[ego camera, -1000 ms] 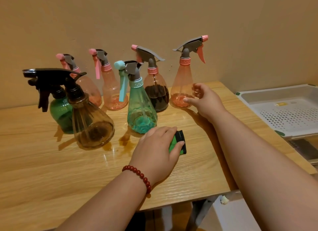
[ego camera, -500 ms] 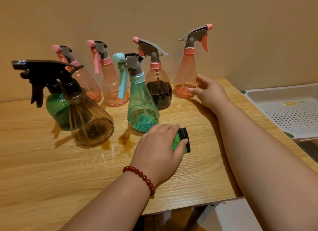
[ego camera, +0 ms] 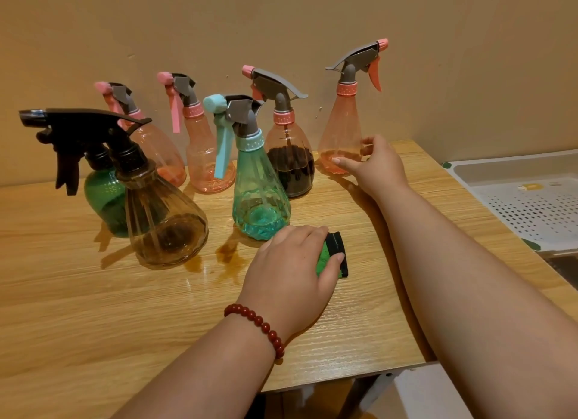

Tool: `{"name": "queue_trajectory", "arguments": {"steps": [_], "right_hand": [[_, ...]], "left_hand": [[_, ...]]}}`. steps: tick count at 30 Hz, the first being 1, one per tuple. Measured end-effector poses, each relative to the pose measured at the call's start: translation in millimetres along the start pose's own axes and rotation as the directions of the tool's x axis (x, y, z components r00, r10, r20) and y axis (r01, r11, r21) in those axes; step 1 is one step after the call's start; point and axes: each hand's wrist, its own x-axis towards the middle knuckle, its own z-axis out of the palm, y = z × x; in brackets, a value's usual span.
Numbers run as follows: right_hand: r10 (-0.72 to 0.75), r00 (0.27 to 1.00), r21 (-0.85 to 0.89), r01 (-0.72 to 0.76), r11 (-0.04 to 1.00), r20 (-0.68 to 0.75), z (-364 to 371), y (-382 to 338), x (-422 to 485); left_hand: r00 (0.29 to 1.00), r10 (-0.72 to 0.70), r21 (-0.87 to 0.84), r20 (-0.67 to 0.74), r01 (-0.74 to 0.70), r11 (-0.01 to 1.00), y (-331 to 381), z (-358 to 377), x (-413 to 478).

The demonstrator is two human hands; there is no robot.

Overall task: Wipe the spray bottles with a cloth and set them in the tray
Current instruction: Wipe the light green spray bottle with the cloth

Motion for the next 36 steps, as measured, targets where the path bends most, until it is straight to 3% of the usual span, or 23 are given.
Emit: {"name": "queue_trajectory", "arguments": {"steps": [16, 26, 32, 36], "right_hand": [[-0.065, 0.998, -0.035, 0.064, 0.997, -0.013, 2.5, 2.6, -1.1], [-0.070, 0.983, -0.126, 0.049, 0.991, -0.172, -7.4, -8.3, -31.3], [-0.151, 0.975, -0.042, 0.146, 0.988, -0.161, 1.7, -20.1, -80.4], [-0.171, 0.982, 0.074, 0.177, 0.981, -0.079, 8.3, -33.9, -110.9]], "left_hand": [[1.000, 0.003, -0.004, -0.007, -0.003, 1.000, -0.8, 0.9, 0.1], [1.000, 0.004, 0.000, 0.008, -0.004, 1.000, 0.2, -3.2, -3.8], [0.998, 0.014, -0.014, -0.066, -0.014, 1.000, 0.4, -16.8, -19.9], [0.996, -0.031, -0.021, -0.080, 0.030, 0.999, -13.6, -30.8, -42.7]]}}
